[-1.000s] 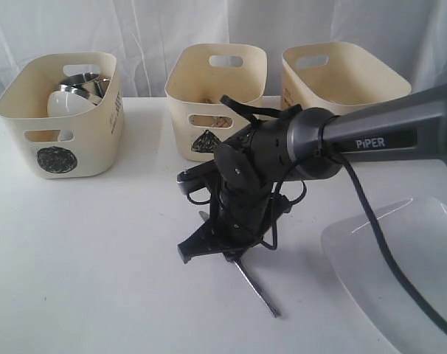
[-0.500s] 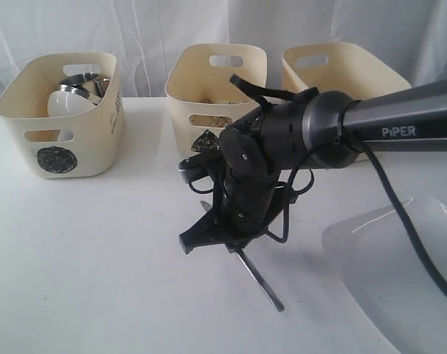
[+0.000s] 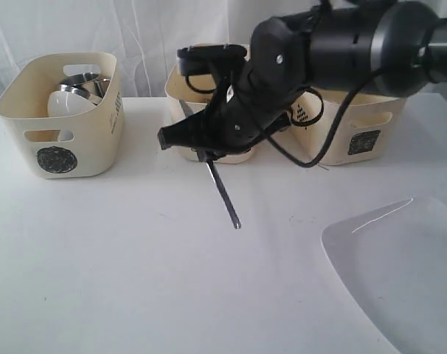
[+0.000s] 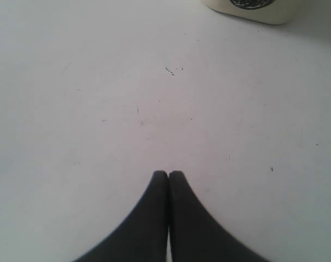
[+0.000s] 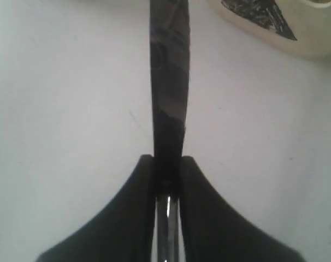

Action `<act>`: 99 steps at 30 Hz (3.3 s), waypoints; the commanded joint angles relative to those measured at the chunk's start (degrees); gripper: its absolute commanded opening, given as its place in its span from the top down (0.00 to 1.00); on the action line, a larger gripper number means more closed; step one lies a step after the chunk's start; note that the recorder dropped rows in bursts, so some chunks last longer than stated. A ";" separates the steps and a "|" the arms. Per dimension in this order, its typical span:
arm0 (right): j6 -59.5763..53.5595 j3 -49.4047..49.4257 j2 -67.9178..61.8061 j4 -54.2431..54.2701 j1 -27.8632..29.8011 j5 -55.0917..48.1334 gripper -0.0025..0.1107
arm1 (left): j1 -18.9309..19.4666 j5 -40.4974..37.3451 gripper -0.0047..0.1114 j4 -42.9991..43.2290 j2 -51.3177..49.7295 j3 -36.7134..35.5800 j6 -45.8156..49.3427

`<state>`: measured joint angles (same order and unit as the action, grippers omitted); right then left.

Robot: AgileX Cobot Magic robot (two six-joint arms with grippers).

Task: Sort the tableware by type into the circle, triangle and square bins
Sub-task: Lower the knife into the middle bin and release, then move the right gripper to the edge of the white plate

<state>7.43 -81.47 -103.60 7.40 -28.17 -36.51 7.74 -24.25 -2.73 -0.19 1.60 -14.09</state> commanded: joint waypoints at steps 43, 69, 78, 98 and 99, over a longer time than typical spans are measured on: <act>-92.15 -28.58 -30.52 92.55 24.53 3.87 0.80 | 0.12 -3.20 0.95 -0.64 0.19 -0.53 -0.05; -8.63 -17.62 2.02 6.84 36.40 -18.11 0.98 | 0.12 -3.20 0.95 -0.64 0.19 -0.53 -0.05; -12.69 6.65 17.80 3.34 60.97 -33.46 0.98 | 0.12 -3.20 0.95 -0.64 0.19 -0.53 -0.05; -41.70 26.40 10.95 9.59 77.28 -33.46 0.56 | 0.12 -3.20 0.95 -0.64 0.19 -0.53 -0.05; -41.70 27.03 10.47 8.48 77.28 -32.93 0.52 | 0.12 -3.20 0.95 -0.64 0.19 -0.53 -0.05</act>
<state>-33.63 -56.48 -92.16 19.65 48.87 -69.79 7.74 -24.25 -2.73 -0.19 1.60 -14.09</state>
